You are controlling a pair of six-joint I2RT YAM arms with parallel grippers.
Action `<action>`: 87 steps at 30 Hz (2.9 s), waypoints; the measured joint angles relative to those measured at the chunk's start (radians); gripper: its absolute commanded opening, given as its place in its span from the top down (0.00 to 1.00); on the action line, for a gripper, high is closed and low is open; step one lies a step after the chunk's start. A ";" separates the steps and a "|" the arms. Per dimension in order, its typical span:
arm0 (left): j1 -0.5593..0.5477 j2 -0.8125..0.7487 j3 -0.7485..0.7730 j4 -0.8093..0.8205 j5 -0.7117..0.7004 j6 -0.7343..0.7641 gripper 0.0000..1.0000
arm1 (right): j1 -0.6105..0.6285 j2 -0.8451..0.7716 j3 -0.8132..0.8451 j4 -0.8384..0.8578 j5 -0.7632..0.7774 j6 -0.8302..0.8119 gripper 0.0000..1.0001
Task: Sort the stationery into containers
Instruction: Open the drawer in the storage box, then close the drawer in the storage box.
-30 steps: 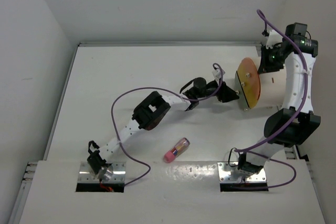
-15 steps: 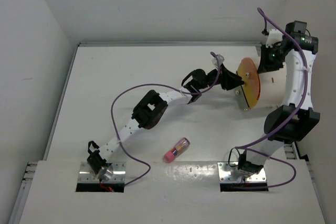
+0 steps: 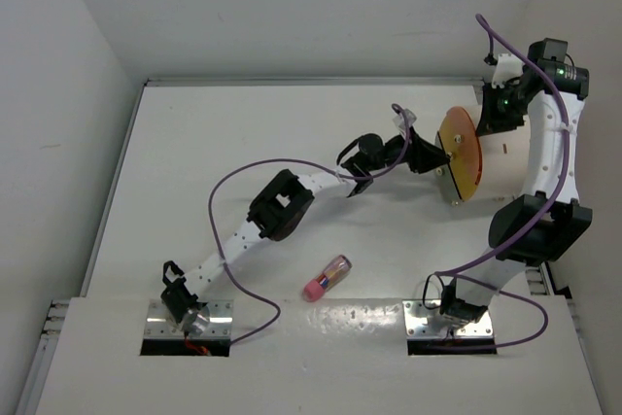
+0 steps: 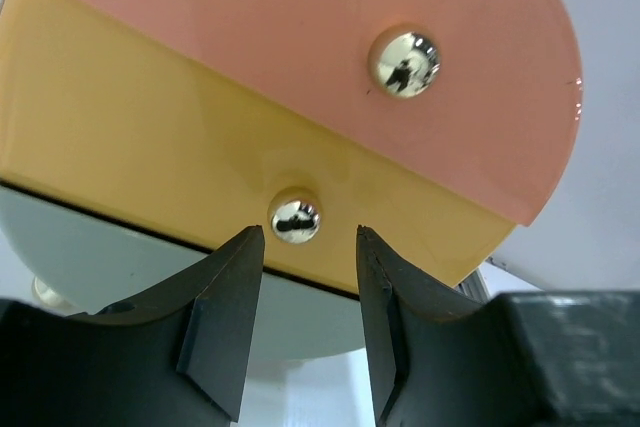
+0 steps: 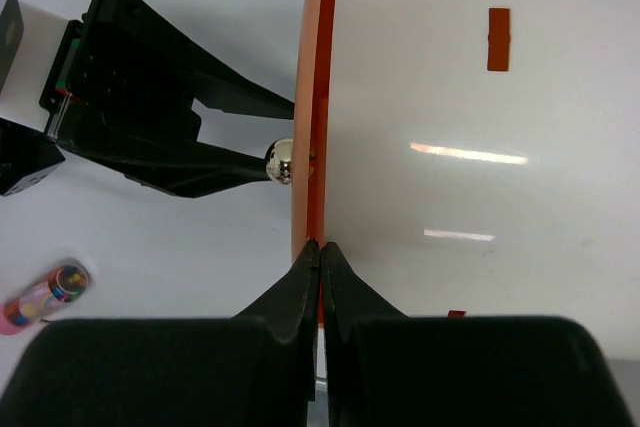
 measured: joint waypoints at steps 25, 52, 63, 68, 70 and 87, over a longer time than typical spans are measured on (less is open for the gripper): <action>-0.029 0.068 0.091 -0.019 -0.042 0.032 0.60 | 0.002 0.019 -0.010 -0.048 -0.019 -0.004 1.00; -0.036 0.072 0.099 -0.026 -0.104 0.061 1.00 | 0.000 0.030 -0.030 -0.074 -0.027 -0.003 0.79; -0.043 -0.058 -0.154 0.077 -0.150 0.056 1.00 | 0.005 0.026 0.080 -0.063 -0.039 0.027 0.55; -0.043 -0.080 -0.188 0.080 -0.153 0.060 1.00 | -0.008 0.021 0.080 -0.032 -0.022 0.046 0.56; -0.042 -0.081 -0.192 0.081 -0.153 0.060 1.00 | -0.012 0.015 0.083 -0.021 -0.023 0.049 0.54; -0.039 -0.081 -0.200 0.094 -0.153 0.063 1.00 | 0.241 -0.158 -0.088 0.098 0.238 -0.069 0.20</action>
